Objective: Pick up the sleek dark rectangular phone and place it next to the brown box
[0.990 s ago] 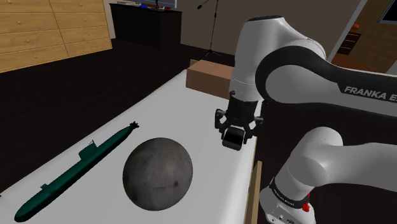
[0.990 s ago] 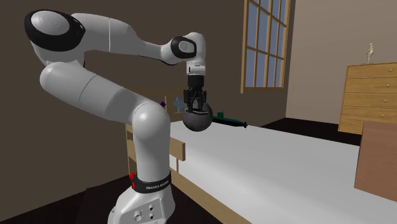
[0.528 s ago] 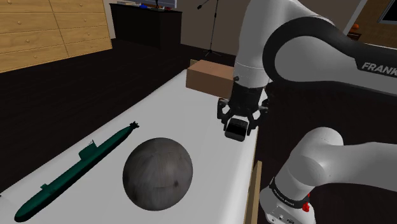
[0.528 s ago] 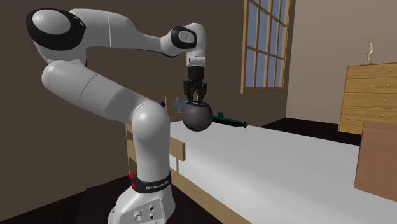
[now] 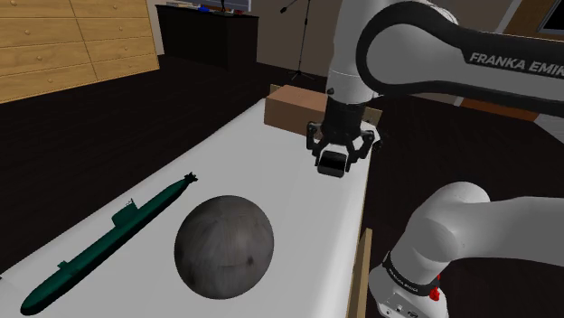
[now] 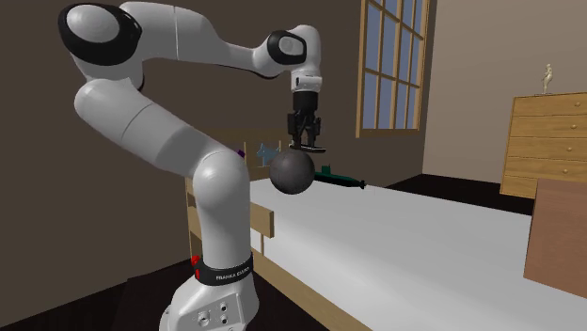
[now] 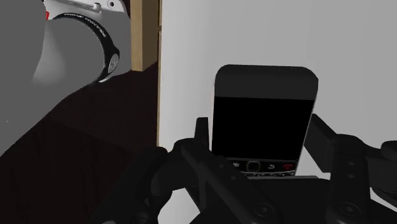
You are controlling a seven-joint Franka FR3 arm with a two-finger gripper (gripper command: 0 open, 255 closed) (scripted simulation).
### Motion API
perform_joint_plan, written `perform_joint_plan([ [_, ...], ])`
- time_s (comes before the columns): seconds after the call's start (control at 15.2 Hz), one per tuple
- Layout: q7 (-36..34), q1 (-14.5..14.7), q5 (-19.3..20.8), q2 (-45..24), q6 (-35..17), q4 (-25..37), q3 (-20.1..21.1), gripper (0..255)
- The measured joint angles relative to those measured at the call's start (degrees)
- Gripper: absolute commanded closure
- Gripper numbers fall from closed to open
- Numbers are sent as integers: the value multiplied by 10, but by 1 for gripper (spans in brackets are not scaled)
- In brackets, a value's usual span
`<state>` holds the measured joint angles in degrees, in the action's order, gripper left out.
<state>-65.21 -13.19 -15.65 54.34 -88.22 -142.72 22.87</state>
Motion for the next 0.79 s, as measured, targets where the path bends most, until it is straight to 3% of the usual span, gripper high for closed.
perform_joint_plan([
  [0.79, 97, -93, 94, -210, -99, 104, -57, 255],
])
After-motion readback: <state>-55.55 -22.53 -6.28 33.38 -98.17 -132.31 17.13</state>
